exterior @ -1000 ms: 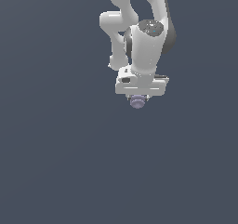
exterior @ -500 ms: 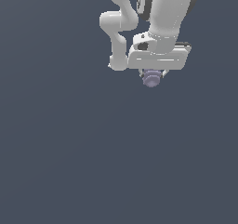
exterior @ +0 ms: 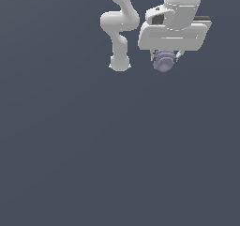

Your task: Pick up the object and move it to a goal position.

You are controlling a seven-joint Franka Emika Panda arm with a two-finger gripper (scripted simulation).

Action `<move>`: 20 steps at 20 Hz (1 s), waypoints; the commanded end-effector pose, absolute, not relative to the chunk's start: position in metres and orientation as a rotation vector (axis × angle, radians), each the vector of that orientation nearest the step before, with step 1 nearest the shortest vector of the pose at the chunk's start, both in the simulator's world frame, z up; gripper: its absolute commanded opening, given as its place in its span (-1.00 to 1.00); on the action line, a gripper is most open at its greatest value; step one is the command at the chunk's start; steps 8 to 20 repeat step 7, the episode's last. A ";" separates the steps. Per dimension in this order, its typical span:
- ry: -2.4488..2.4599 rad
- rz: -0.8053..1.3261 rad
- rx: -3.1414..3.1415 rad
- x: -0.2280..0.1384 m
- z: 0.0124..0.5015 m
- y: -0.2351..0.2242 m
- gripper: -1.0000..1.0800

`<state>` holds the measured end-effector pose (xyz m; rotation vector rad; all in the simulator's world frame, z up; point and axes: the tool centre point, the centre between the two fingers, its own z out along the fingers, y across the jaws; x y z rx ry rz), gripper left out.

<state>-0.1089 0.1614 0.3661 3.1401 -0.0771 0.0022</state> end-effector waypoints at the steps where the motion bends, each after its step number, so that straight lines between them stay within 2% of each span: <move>1: -0.078 0.000 3.140 -0.111 0.374 0.165 -1.00; 20: -0.079 0.000 3.141 -0.111 0.379 0.168 -1.00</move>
